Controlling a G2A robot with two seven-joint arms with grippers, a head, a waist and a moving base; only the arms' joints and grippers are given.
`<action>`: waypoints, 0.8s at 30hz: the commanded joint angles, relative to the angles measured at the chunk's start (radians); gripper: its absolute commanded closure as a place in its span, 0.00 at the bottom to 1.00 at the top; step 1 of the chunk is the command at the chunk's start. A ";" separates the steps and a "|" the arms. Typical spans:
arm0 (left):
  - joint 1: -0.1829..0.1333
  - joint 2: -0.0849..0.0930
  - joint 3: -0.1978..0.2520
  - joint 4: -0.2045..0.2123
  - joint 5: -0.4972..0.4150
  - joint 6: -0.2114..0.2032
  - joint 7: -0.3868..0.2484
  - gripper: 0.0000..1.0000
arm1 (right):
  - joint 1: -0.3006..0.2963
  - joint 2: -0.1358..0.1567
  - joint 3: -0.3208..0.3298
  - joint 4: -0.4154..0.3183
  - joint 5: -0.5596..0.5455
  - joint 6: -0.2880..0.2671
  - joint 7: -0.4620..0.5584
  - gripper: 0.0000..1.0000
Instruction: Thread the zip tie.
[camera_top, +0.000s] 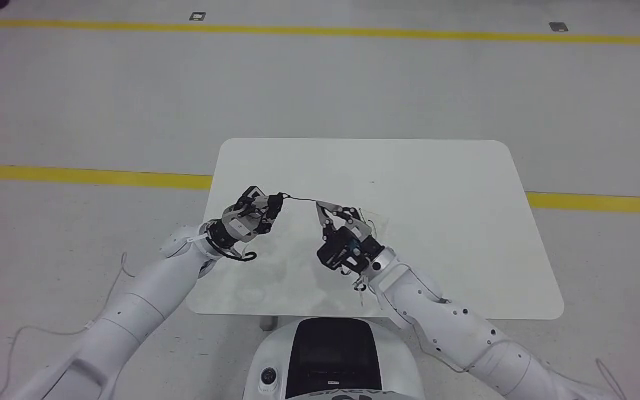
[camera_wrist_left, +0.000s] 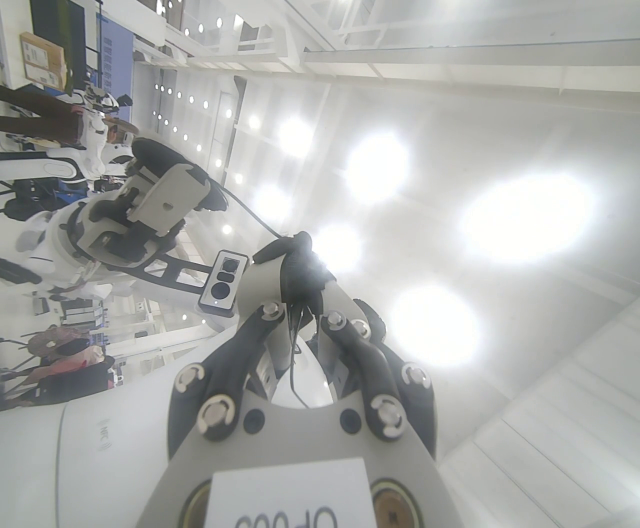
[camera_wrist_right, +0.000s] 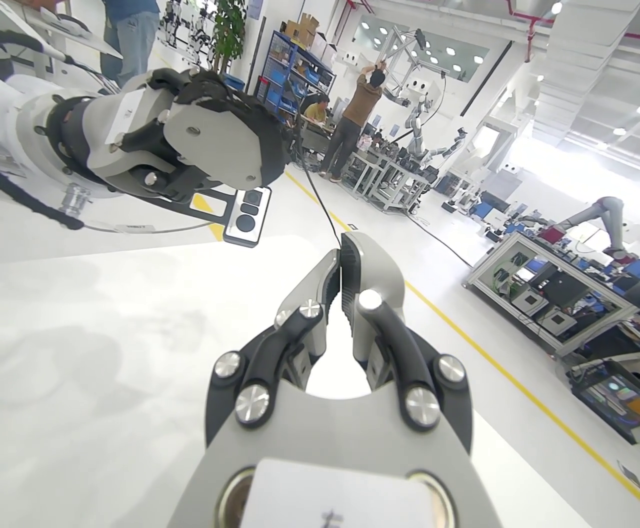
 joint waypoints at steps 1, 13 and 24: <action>0.000 0.000 0.000 0.000 0.000 0.000 0.000 1.00 | 0.001 0.000 -0.002 0.003 0.000 -0.002 0.001 1.00; 0.000 0.000 0.000 0.000 0.000 0.000 0.000 1.00 | 0.011 0.002 -0.011 0.019 0.000 -0.015 0.009 1.00; 0.000 0.000 0.000 0.000 0.000 0.000 0.000 1.00 | 0.015 -0.005 -0.011 0.036 0.000 -0.043 0.021 1.00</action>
